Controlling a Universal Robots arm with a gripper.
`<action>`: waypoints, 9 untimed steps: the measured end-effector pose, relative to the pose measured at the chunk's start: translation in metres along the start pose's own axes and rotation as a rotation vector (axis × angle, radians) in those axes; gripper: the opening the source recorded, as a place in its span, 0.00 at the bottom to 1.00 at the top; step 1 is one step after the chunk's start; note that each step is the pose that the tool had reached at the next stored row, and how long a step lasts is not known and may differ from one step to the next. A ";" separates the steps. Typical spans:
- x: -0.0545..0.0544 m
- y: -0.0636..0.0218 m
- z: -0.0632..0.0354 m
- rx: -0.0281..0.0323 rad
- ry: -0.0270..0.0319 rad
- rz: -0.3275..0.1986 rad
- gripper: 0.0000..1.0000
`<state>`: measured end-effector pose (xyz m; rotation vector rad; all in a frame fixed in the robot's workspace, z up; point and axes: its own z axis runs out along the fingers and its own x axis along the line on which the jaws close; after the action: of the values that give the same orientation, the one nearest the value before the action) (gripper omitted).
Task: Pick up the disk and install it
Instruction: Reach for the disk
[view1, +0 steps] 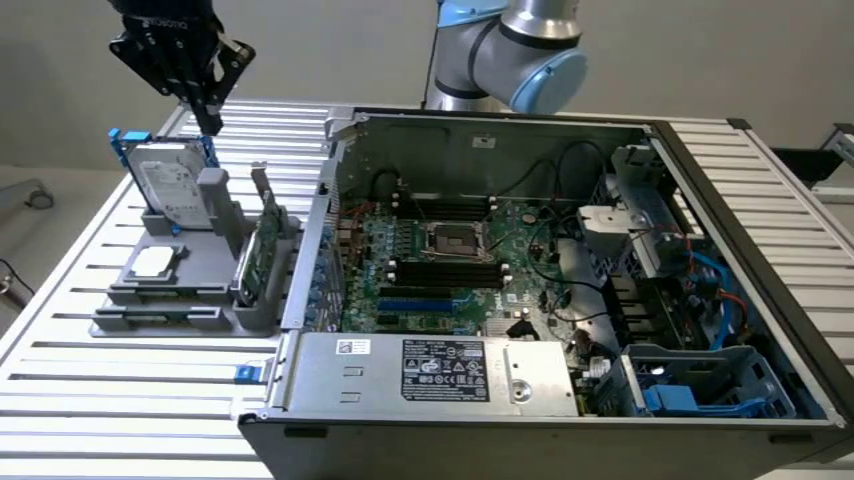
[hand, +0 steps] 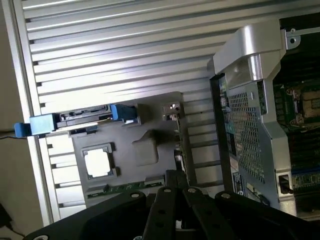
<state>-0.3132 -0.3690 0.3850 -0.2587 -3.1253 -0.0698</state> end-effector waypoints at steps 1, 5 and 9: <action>0.005 0.0014 0.0002 0.0002 -0.0001 0.000 0.11; 0.023 0.0077 0.0011 0.0018 -0.0003 0.000 0.11; 0.037 0.0129 0.0025 0.0026 -0.0002 -0.004 0.11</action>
<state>-0.3474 -0.3501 0.3834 -0.2529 -3.1260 -0.0657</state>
